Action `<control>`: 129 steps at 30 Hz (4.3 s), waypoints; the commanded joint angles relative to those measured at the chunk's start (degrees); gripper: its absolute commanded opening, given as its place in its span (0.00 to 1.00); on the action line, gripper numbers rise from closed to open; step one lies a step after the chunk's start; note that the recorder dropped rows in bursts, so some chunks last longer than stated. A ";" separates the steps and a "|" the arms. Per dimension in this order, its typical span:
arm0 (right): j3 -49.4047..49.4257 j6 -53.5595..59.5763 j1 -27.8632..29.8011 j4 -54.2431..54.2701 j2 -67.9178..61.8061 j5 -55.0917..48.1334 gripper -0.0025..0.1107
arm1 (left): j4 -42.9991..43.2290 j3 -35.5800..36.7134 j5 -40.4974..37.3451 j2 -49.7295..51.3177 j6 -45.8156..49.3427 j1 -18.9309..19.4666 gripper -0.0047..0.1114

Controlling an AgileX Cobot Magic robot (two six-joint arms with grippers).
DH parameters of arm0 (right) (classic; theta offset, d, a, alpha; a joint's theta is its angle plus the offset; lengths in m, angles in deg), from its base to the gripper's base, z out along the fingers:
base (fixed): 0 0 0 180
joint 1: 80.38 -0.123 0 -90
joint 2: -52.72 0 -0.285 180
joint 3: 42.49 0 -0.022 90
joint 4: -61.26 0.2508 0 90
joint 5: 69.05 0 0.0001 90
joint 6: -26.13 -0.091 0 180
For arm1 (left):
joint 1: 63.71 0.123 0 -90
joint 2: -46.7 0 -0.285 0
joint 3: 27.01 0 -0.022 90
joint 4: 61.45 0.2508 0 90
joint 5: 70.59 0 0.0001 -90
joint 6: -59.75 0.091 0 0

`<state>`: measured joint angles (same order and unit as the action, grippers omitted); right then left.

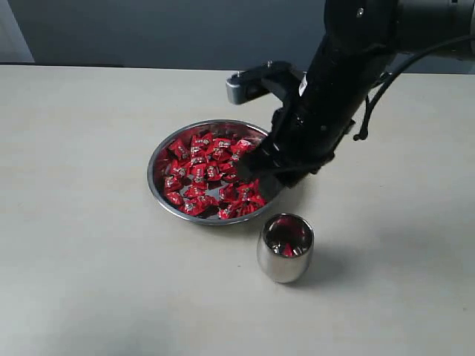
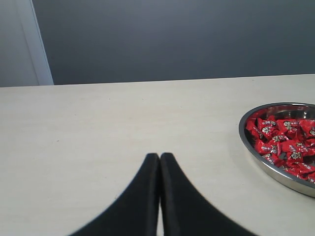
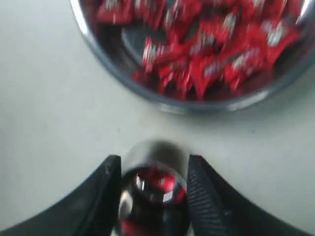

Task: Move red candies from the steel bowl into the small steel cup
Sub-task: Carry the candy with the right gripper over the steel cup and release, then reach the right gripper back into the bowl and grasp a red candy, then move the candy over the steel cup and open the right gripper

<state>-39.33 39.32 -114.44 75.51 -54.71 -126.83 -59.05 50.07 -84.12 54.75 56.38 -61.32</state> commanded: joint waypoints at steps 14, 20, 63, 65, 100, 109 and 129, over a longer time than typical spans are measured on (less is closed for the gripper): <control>-9.89 0.50 -0.21 7.49 -20.43 24.05 0.40 | 0.00 0.14 0.23 -0.26 -0.13 -0.36 0.04; -16.87 0.50 -1.43 8.10 -25.81 23.68 0.40 | 0.00 0.14 0.23 -0.26 -0.13 -0.36 0.04; -21.05 0.28 -2.06 4.63 -25.62 22.19 0.02 | 0.00 0.14 0.23 -0.26 -0.13 -0.36 0.04; -21.05 0.28 -2.06 3.27 -22.78 21.81 0.02 | 0.00 0.14 0.23 -0.26 -0.13 -0.36 0.04; -21.15 3.29 -1.94 -2.43 -32.70 20.74 0.27 | 0.00 0.14 0.23 -0.26 -0.13 -0.36 0.04; -21.15 3.15 -1.94 -2.33 -27.73 20.87 0.02 | 0.00 0.14 0.23 -0.26 -0.13 -0.36 0.04; -7.75 -0.20 -1.94 -0.66 3.20 0.96 0.02 | 0.00 0.14 0.23 -0.26 -0.13 -0.36 0.04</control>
<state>-51.03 39.98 -116.54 74.74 -57.03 -126.05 -59.05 50.07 -84.12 54.75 56.38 -61.32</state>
